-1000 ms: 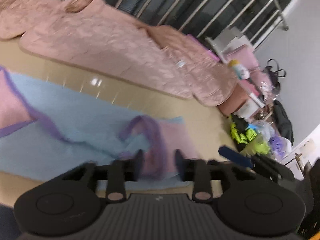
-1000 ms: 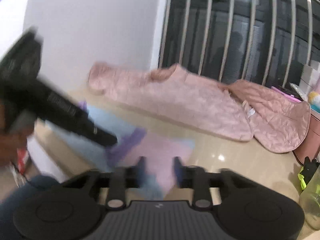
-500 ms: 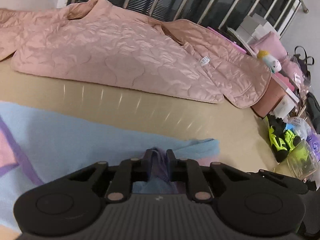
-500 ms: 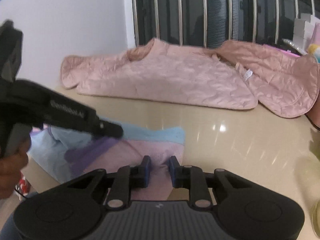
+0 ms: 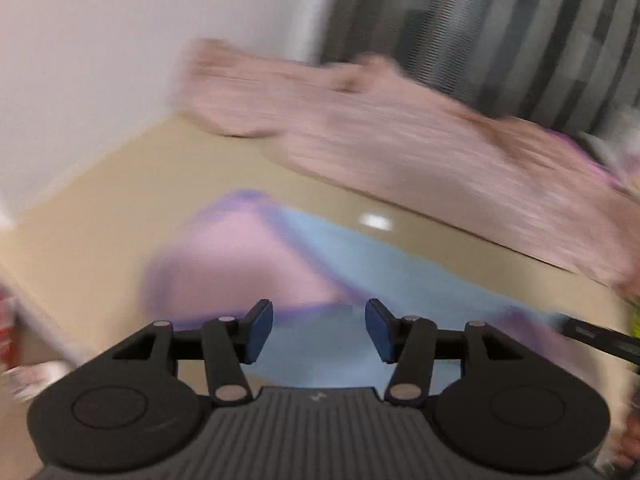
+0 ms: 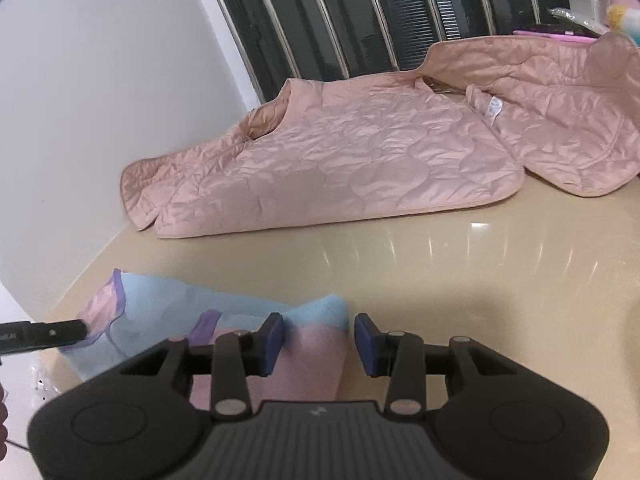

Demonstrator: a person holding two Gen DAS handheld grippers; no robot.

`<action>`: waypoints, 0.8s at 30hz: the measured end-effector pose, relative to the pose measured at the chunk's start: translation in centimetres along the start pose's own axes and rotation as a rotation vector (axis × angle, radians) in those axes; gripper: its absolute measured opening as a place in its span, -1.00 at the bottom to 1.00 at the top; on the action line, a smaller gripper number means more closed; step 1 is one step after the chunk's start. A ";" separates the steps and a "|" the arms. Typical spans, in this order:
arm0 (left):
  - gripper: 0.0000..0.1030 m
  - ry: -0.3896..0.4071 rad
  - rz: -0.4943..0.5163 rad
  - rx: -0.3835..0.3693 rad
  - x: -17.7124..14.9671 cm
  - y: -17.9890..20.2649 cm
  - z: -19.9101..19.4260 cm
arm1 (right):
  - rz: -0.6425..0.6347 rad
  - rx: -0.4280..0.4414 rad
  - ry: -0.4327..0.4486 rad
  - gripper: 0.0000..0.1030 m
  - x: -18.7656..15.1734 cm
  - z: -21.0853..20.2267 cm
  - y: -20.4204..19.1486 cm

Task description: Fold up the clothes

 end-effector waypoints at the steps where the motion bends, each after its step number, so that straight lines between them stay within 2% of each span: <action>1: 0.01 0.012 -0.020 0.035 0.2 -1.2 -0.2 | -0.002 0.000 -0.006 -0.66 -0.1 0.3 -0.2; 5: 0.06 0.051 -0.104 0.157 0.4 -4.7 -0.9 | -0.050 -0.039 -0.005 -0.66 -0.3 0.7 -1.0; 7: 0.19 0.066 -0.147 0.187 0.2 -5.5 -1.5 | -0.105 -0.078 0.020 -0.48 0.2 -0.1 -1.4; 9: 0.24 0.077 -0.188 0.179 -0.3 -5.9 -2.1 | -0.174 -0.106 0.076 -0.21 1.2 -1.3 -2.1; 13: 0.24 0.083 -0.211 0.168 -0.8 -6.2 -2.2 | -0.295 -0.007 0.125 -0.21 4.3 -2.0 -6.6; 16: 0.21 0.082 -0.212 0.167 -0.5 -6.5 -2.0 | -0.391 0.116 0.082 -0.21 6.2 -0.3 -13.0; 17: 0.18 0.077 -0.207 0.164 -0.5 -6.5 -1.8 | -0.436 0.171 0.057 -0.24 6.7 0.5 -15.8; 18: -0.04 0.073 -0.202 0.162 -0.4 -6.5 -1.6 | -0.466 0.207 0.030 -0.28 6.9 1.4 -18.1; 19: -0.34 0.068 -0.195 0.161 -0.3 -6.5 -1.4 | -0.498 0.234 -0.003 -0.28 7.0 2.7 -20.3; 21: -0.51 0.060 -0.165 0.172 -0.4 -6.4 -1.1 | -0.561 0.287 -0.072 -0.28 7.2 5.5 -24.7; 24: -0.76 0.055 -0.102 0.195 -0.5 -5.9 -0.7 | -0.669 0.278 -0.143 -0.29 6.2 9.5 -29.6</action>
Point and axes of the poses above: each gripper's, at about its wrist camera, not at the fingertips, and z roughly the way its jaws point, y to its right, x to its top, the point moved 10 cm from there along z, roughly the way its jaws point, and after that the axes turned 13 degrees about -x, right-handed, at the moved point
